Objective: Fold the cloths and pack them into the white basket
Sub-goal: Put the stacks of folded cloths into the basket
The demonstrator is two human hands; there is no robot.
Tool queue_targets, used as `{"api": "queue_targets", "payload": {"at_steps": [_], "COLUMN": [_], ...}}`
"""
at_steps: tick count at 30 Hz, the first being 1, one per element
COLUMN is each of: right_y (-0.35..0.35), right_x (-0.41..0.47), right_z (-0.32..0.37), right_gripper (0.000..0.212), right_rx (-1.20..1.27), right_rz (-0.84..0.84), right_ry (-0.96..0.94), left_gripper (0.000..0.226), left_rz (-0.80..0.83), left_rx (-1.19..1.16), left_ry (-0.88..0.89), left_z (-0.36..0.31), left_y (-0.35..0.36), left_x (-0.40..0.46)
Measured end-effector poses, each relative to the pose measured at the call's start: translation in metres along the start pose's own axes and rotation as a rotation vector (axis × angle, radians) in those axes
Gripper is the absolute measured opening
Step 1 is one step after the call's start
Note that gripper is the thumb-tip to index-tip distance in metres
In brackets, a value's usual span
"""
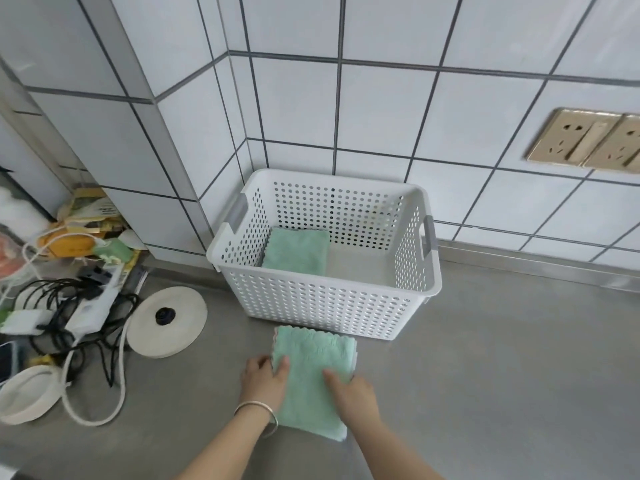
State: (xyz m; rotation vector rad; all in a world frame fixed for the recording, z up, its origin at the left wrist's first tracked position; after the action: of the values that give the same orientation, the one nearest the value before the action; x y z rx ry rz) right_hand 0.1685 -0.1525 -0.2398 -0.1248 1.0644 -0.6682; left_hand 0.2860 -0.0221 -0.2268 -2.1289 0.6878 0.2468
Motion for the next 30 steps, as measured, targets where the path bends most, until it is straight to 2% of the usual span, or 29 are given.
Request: {"api": "queue_targets", "payload": {"at_steps": [2,3,5,8,11,12,14,15,16,17,18,20,21,25,28,30], "right_y": [0.007,0.01,0.01,0.008,0.009,0.012,0.018,0.016,0.011,0.004,-0.002,-0.023,-0.038,-0.095,-0.123,-0.139], "right_x": [0.013,0.021,0.018,-0.006,-0.03,-0.045,-0.078,-0.096,-0.115,-0.132,-0.147,-0.167,-0.174,-0.173,-0.138,-0.107], "right_z": [-0.009,-0.013,-0.011,-0.004,0.001,0.004,0.017,0.026,0.039,0.055,0.073,0.112,0.134,0.211,0.251,0.265], "right_gripper": [0.088,0.087,0.073,0.051,0.045,0.044,0.038,0.031,0.025,0.026,0.034,0.056,0.056,0.023,0.019,0.012], "right_rx": [-0.032,-0.031,-0.051,-0.038,-0.007,-0.004,0.025,0.063,0.119,0.182,0.213,0.173,0.164,0.263,0.32,0.379], "right_rz": [-0.041,-0.034,-0.015,0.028,0.061,0.083,0.09,0.03,-0.039,-0.072,-0.025,0.04,0.035,-0.092,-0.184,-0.181], "right_ry": [0.002,0.002,-0.012,-0.006,-0.062,-0.095,-0.263,-0.392,-0.498,-0.59,-0.671,-0.771,-0.824,-0.902,-0.837,-0.732], "left_gripper": [0.046,0.046,0.047,0.062,0.052,0.057,0.082,0.084,0.075,0.065,0.067,0.093,0.094,0.076,0.05,0.054], "left_rz": [0.012,0.021,0.076,0.143,0.206,0.199,0.163,0.102,0.011,-0.067,-0.096,-0.145,-0.157,0.024,-0.058,-0.086], "left_rx": [-0.044,-0.077,-0.236,-0.513,-0.631,-0.661,-0.726,-0.782,-0.825,-0.824,-0.788,-0.681,-0.669,-0.827,-0.737,-0.571], "left_ry": [0.038,0.049,0.008,-0.114,-0.097,-0.05,0.073,0.1,0.105,0.106,0.148,0.263,0.3,0.513,0.586,0.663], "left_z": [-0.004,-0.005,-0.007,-0.004,-0.013,-0.018,-0.032,-0.037,-0.039,-0.044,-0.05,-0.079,-0.097,-0.178,-0.23,-0.257], "left_y": [0.003,0.004,-0.001,-0.016,-0.045,-0.059,-0.089,-0.109,-0.131,-0.151,-0.168,-0.198,-0.208,-0.222,-0.221,-0.208], "left_x": [-0.004,-0.005,-0.012,-0.025,-0.05,-0.059,-0.073,-0.085,-0.092,-0.096,-0.099,-0.098,-0.097,-0.059,-0.015,0.016]}}
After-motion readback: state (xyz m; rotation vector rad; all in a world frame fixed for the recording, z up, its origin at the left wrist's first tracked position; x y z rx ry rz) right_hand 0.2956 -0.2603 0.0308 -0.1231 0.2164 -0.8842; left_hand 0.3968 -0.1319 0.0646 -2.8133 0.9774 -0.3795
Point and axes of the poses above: each hand's wrist, its own x-axis towards the middle knuckle, its own y-axis out of the palm, z = x × y, the point moved 5 cm from there along x, towards the middle knuckle, and after that the axes turned 11 degrees about y, right-handed, at the moved point
